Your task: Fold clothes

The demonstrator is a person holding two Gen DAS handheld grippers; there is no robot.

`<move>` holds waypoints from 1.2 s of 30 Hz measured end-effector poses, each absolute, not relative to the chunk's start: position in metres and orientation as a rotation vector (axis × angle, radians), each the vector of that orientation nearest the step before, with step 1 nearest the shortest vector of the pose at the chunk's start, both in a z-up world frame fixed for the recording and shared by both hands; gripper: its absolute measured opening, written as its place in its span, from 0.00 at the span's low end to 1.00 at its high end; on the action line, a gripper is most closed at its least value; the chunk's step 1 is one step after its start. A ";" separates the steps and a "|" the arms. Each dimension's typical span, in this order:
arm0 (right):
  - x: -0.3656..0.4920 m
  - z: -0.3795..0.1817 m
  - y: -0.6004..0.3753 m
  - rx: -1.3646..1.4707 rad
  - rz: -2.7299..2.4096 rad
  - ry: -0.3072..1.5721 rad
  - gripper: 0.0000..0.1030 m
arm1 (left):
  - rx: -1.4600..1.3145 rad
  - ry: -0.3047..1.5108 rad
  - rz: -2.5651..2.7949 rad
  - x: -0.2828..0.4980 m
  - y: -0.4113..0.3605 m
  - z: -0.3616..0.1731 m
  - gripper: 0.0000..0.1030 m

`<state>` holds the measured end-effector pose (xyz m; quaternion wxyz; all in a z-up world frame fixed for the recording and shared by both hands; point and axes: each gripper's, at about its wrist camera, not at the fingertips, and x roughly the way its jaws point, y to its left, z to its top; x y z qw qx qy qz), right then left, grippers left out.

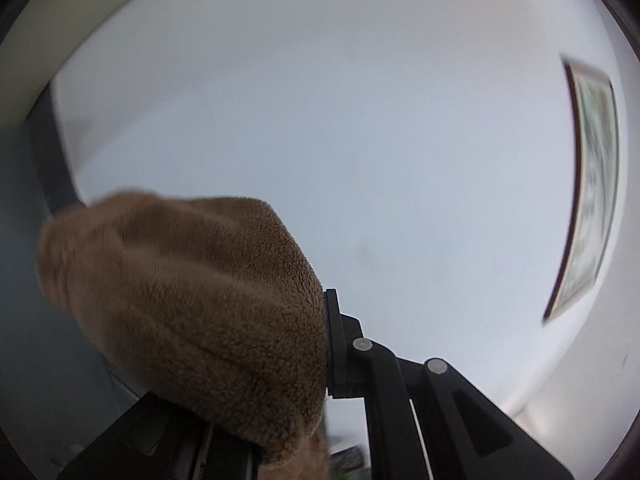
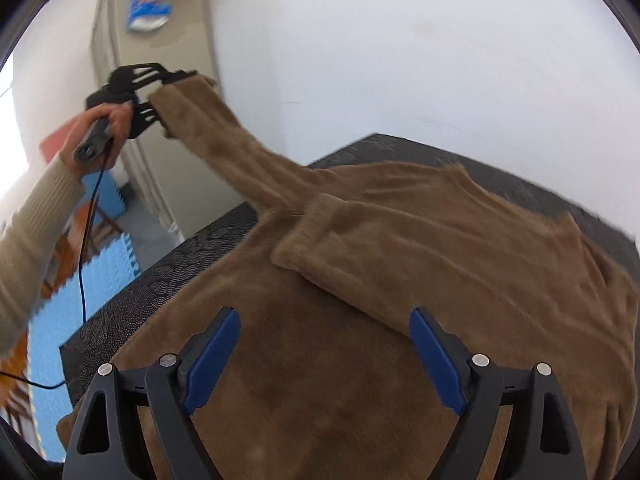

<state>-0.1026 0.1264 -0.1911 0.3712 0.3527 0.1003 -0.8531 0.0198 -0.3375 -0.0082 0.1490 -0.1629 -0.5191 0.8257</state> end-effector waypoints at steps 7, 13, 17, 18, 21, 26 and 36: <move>-0.117 -0.202 0.196 0.976 -2.289 -0.005 0.86 | -0.852 -0.806 2.543 0.007 -0.192 0.020 0.09; -0.118 -0.203 0.223 0.965 -2.303 -0.041 0.86 | -0.987 -0.691 2.620 0.032 -0.193 0.006 0.09; -0.118 -0.199 0.228 0.925 -2.294 -0.088 0.86 | -0.992 -0.666 2.735 0.058 -0.220 0.034 0.09; -0.118 -0.198 0.229 0.915 -2.291 -0.100 0.86 | -0.984 -0.655 2.773 0.059 -0.217 0.037 0.09; -0.114 -0.196 0.233 0.888 -2.291 -0.118 0.86 | -0.931 -0.543 2.883 0.058 -0.189 0.054 0.09; -0.118 -0.198 0.248 0.918 -2.372 -0.182 0.86 | -0.905 0.027 2.826 0.041 -0.053 0.059 0.09; -0.126 -0.191 0.350 0.969 -2.616 -0.451 0.86 | -1.100 1.008 2.470 0.041 0.139 -0.108 0.13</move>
